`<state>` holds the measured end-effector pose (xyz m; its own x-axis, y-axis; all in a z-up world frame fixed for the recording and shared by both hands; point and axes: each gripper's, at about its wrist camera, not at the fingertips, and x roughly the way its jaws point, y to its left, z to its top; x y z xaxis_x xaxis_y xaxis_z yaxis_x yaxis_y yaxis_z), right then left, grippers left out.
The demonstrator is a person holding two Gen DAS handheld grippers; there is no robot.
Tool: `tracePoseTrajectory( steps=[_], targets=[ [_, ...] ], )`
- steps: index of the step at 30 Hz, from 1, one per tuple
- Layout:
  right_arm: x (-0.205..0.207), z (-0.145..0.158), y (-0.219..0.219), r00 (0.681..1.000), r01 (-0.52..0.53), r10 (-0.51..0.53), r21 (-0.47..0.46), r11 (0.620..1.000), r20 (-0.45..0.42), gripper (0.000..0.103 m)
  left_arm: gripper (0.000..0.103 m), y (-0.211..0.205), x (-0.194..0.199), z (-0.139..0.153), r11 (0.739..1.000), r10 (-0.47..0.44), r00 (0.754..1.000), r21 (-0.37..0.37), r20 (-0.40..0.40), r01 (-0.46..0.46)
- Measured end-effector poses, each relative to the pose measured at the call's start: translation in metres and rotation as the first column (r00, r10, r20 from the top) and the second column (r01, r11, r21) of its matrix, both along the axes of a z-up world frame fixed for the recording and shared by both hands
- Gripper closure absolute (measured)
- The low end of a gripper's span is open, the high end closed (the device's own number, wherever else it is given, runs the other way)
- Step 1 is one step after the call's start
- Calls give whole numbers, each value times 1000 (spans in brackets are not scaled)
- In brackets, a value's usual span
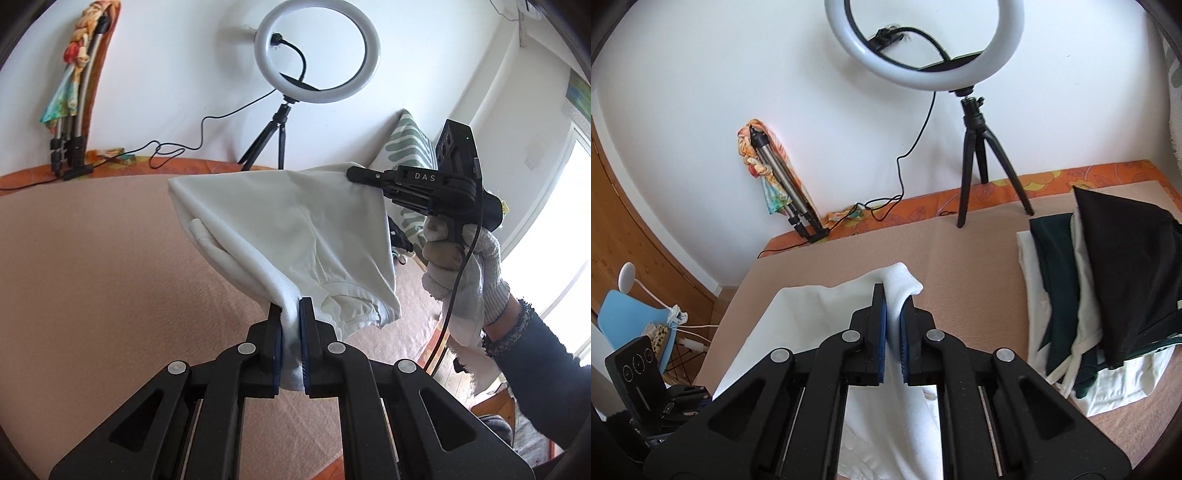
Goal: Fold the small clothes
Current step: 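Lift the folded T-shirt with both grippers and carry it toward the clothes stack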
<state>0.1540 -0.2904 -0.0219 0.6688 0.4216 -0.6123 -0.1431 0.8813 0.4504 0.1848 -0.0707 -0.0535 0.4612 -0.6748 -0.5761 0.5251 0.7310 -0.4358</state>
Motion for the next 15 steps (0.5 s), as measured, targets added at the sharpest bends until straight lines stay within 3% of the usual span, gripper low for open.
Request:
tracePoseTrajectory(
  steps=[15],
  targets=[
    [-26,50,-142,971,224,-217,-70,972,95,96,96,-125,34,30,986,-155,984,-52,90,160]
  ],
)
